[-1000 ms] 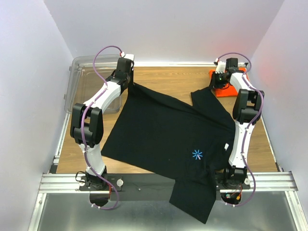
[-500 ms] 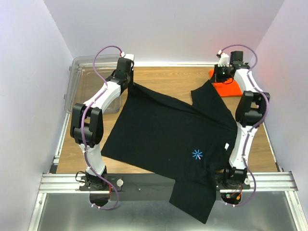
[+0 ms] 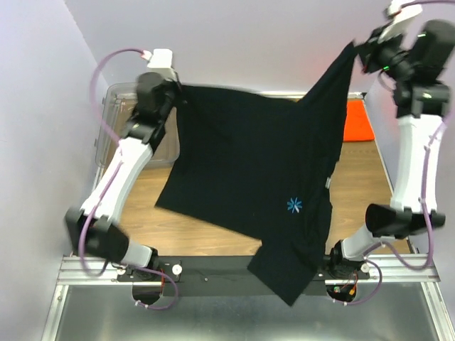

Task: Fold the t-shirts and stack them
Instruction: Flatten the tshirt out

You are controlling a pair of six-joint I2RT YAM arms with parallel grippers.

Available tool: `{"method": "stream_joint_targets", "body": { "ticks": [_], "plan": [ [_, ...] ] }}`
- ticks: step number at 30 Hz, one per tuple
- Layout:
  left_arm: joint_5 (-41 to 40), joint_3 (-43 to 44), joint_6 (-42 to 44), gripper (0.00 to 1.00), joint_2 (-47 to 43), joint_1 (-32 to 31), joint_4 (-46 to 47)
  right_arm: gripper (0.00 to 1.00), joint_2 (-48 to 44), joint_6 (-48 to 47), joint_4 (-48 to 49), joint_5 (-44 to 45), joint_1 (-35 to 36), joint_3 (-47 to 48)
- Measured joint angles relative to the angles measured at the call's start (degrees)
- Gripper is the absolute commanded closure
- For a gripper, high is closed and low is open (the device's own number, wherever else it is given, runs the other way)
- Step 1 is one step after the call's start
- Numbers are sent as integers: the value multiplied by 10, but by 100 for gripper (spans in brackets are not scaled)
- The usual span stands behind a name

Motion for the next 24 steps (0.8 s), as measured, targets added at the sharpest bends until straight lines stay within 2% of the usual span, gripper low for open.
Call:
{"method": "stream_joint_targets", "body": {
  "ticks": [5,7,9,13,18,24],
  "plan": [
    [37,-3,-18,100,-169,-8,87,99,-60,2,-2,30,0,152],
    [53,0,-24,100,-214,-11,113,99,-82,4,2,44,0,233],
    [72,6,-34,100,-261,-14,141,99,-113,7,19,60,0,269],
    [100,19,-56,100,-318,-15,176,100,-181,8,47,102,0,297],
    [134,49,-92,100,-345,-15,207,99,-214,-6,97,160,0,331],
    [147,51,-107,100,-342,-15,214,99,-212,-32,115,203,0,280]
  ]
}}
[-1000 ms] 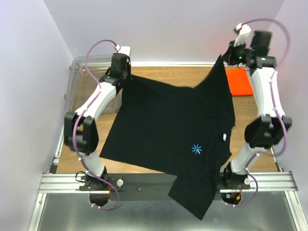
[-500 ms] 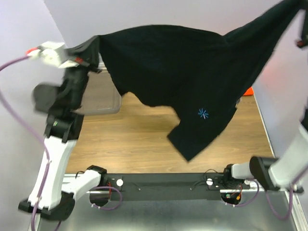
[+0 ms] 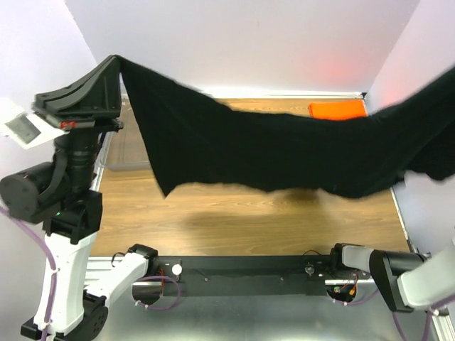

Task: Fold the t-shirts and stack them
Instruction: Flatten the tshirt out

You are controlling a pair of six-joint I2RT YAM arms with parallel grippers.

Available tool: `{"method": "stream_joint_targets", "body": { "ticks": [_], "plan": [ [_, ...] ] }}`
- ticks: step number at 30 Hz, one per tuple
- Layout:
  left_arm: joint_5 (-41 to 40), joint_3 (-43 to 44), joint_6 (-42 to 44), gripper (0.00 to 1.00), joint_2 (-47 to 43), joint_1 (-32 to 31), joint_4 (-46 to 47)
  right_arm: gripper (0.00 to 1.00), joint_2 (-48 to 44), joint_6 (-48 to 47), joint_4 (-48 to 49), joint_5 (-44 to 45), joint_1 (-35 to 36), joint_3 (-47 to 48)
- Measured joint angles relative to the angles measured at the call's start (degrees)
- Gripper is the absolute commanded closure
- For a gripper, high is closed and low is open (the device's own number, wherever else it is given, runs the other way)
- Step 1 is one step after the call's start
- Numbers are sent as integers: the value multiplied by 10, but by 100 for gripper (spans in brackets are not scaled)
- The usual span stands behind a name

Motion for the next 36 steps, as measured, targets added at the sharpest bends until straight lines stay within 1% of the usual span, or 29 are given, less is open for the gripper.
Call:
{"method": "stream_joint_targets", "body": {
  "ticks": [4,8,9,11,14,15,18,19,21,26,31,36],
  "plan": [
    [-39,-45,12,100,14,-1,1,99,34,-13,2,13,0,-56],
    [-87,-96,29,100,70,-1,-8,99,89,-17,20,16,0,-148],
    [-100,-111,33,100,97,-1,-8,99,104,-16,25,15,0,-199],
    [-116,-132,36,100,148,-1,-9,99,129,-14,39,11,0,-264],
    [-141,-165,40,100,244,-1,-16,99,173,-7,61,-3,0,-416],
    [-151,-174,41,100,288,-1,-28,99,186,-5,63,-7,0,-447],
    [-184,-171,52,100,388,-1,-53,100,229,7,81,-19,0,-554],
    [-196,-160,57,100,424,-1,-63,99,238,9,90,-22,0,-572],
    [-214,-122,64,100,485,-1,-90,99,262,14,102,-27,1,-601],
    [-232,3,75,100,610,-1,-127,99,314,19,160,-30,5,-613],
    [-254,101,81,100,687,0,-167,99,367,21,195,-33,6,-602],
    [-268,146,86,100,720,8,-198,99,405,35,200,-45,6,-570]
  ]
}}
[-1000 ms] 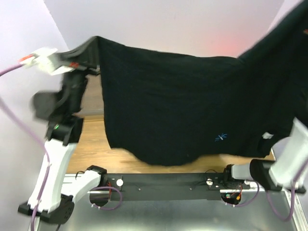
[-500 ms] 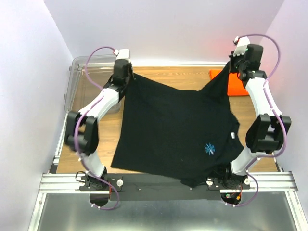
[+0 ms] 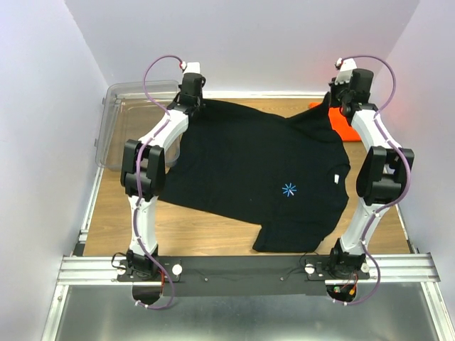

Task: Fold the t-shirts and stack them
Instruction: Flatten the tshirt out, then fold the tshirt

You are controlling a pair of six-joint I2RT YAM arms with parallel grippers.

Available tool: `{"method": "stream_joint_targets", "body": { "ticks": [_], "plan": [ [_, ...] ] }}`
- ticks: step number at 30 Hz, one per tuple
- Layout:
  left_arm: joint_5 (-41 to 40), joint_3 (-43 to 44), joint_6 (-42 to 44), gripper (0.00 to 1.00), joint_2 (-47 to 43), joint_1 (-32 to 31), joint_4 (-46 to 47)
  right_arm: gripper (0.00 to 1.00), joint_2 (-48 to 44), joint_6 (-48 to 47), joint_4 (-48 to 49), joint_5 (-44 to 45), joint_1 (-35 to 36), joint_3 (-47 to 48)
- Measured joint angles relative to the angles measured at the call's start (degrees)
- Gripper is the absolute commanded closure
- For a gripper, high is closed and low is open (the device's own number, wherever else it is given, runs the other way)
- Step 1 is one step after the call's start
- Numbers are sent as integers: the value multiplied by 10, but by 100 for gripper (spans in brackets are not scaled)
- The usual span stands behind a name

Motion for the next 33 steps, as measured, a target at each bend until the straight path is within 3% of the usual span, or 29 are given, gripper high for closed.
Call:
{"method": "stream_joint_targets", "body": {
  "ticks": [10,21,33],
  "plan": [
    [1,74,27,100,45,8,-12,99,-21,24,14,-15,0,31],
    [3,168,35,100,127,12,-32,99,-155,36,24,-60,0,-60],
    [3,160,35,100,139,22,-31,100,-177,40,25,-88,0,-135]
  ]
}}
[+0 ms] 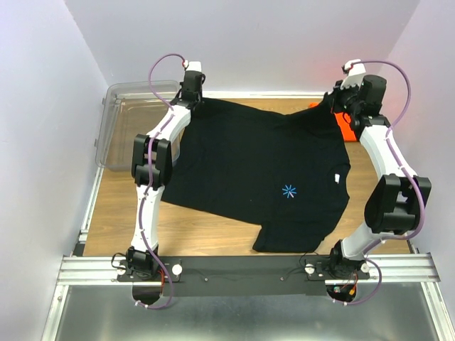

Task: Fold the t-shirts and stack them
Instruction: Fold the tshirt

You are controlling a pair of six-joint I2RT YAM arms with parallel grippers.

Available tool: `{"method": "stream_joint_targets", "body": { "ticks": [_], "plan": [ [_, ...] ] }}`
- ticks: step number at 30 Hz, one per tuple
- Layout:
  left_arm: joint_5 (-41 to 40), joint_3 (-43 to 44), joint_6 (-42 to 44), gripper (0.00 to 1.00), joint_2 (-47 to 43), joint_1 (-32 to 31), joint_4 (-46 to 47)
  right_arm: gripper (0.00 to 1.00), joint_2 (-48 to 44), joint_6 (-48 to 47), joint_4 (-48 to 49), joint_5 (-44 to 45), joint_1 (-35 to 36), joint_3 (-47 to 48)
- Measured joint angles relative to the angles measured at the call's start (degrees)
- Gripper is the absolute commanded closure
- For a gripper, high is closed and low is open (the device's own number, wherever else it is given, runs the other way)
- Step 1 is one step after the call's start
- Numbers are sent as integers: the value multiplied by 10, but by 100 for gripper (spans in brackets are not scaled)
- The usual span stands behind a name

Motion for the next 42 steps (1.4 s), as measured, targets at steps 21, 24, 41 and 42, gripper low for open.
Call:
{"method": "stream_joint_targets", "body": {
  "ticks": [21,24,41,42],
  "plan": [
    [0,-35,11,100,-1,8,15,99,-159,0,1,-47,0,-172],
    [0,-35,13,100,-1,8,16,99,-176,0,0,-48,0,-193],
    [-21,-103,28,100,-39,8,40,99,-295,-12,-4,-14,0,-283],
    [-24,-119,30,100,-46,8,45,100,-297,-13,-3,-12,0,-288]
  ]
}}
